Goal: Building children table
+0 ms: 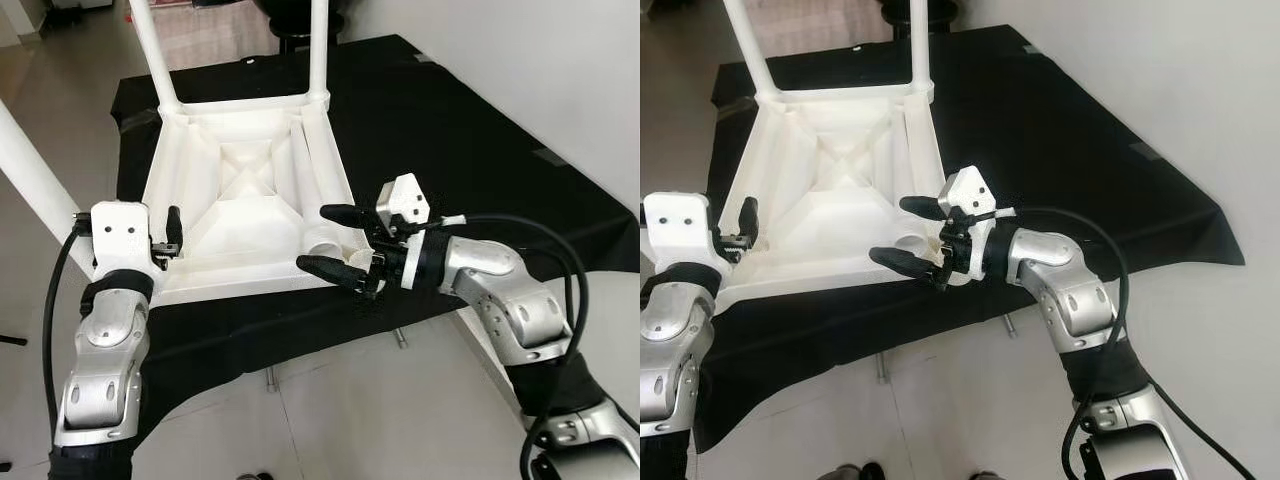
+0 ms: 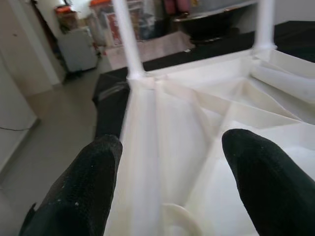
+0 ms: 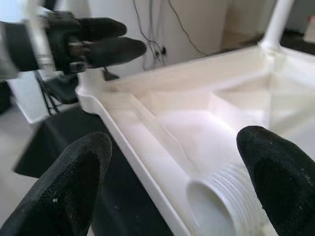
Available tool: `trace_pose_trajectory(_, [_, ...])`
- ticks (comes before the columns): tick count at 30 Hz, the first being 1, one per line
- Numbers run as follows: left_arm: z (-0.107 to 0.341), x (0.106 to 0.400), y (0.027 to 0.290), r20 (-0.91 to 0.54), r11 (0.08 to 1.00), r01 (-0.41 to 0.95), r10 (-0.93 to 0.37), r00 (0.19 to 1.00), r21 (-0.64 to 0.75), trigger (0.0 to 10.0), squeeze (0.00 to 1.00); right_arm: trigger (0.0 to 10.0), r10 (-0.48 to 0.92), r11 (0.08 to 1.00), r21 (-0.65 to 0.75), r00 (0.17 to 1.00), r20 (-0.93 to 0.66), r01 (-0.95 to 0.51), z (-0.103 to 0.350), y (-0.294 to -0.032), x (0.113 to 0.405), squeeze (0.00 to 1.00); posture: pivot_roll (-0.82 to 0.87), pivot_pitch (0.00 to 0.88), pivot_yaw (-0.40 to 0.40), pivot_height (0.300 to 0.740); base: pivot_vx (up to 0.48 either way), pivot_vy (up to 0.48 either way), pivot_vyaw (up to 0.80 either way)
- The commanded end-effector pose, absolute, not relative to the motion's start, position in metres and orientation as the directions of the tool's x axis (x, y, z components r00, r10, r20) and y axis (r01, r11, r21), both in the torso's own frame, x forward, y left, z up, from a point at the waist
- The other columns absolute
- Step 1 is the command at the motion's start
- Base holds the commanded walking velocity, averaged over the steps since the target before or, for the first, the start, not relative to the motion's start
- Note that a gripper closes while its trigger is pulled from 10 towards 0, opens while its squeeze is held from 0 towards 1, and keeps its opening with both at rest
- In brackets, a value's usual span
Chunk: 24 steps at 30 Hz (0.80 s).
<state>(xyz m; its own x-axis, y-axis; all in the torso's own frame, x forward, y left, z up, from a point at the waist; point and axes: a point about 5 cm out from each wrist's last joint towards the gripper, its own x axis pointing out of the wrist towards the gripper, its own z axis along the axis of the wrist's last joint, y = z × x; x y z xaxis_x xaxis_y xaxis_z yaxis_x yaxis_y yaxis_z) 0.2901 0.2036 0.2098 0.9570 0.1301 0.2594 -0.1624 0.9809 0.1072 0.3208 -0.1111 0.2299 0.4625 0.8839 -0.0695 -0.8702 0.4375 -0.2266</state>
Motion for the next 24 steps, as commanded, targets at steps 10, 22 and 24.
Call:
trace_pose_trajectory(10, [0.183,0.267,0.141,0.150,0.976,0.212,-0.219,0.964,0.056,10.0,0.00,10.0,0.779,0.462,-0.448,0.592,-0.206,-0.765,0.218,-0.102,0.334,0.00,-0.04,0.170,0.016,0.740,0.000,0.000,0.00])
trace_pose_trajectory(22, [0.154,0.218,0.116,-0.014,0.934,0.356,-0.356,0.934,-0.032,10.0,0.00,10.0,0.623,0.528,-0.577,0.746,-0.236,-0.623,0.218,-0.118,0.352,0.00,-0.04,0.188,0.014,0.740,0.000,0.000,0.00])
trace_pose_trajectory(24, [0.150,0.209,0.110,-0.034,0.918,0.392,-0.394,0.919,-0.056,10.0,0.00,10.0,0.603,0.522,-0.600,0.760,-0.242,-0.606,0.218,-0.121,0.354,0.00,-0.04,0.190,0.014,0.740,0.000,0.000,0.00])
